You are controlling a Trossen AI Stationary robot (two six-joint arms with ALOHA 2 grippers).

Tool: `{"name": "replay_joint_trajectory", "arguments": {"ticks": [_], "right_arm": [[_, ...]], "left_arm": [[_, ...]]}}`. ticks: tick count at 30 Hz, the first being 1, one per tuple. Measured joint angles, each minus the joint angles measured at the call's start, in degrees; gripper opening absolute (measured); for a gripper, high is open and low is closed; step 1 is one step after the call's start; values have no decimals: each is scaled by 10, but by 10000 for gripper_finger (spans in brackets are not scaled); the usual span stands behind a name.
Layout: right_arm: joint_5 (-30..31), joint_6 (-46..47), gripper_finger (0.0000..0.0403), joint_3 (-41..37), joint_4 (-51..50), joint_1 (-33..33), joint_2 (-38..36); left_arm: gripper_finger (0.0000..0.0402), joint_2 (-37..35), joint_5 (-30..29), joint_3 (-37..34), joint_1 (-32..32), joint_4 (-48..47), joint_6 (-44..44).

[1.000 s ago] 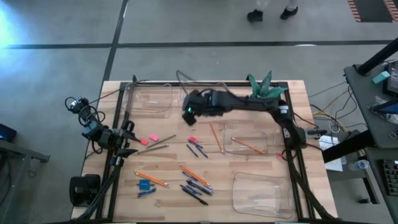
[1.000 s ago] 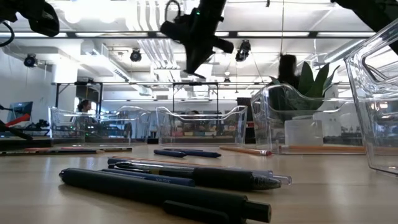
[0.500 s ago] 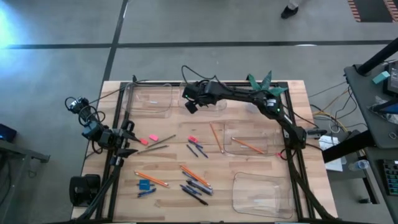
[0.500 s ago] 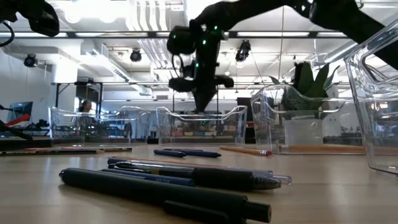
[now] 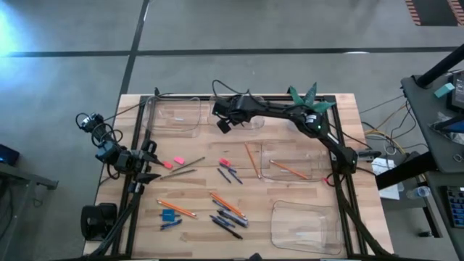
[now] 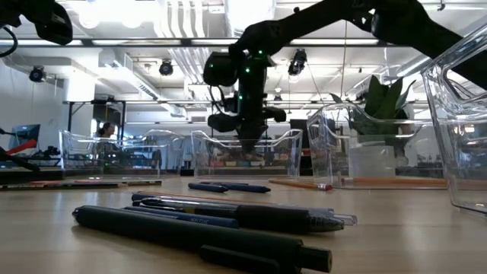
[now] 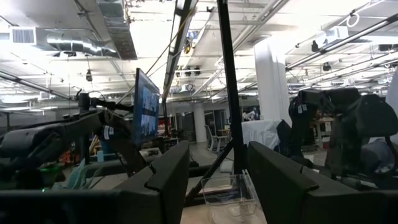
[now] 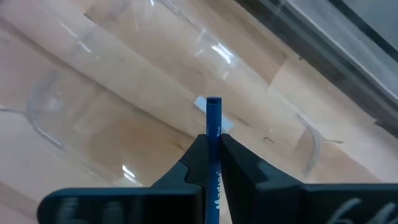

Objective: Sort crayons/erasers/pens/pencils in bins
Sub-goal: Put the blue crayon into the top right transparent bin, then put the orange pencil into the middle transparent bin

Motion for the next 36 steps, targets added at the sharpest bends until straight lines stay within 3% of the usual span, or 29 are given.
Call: {"name": "replay_joint_trajectory", "arguments": {"ticks": [8,18,26,36], "right_arm": [[0,5,37,0,1,0,10],[-25,0,96,-1,-2,0,10],[-24,7,137,5,-19,4,-60],[-30,123,132,5,-126,88,-126]], "left_arm": [[153,0,0,0,0,0,0],[153,0,0,0,0,0,0],[153,0,0,0,0,0,0],[153,0,0,0,0,0,0]]}}
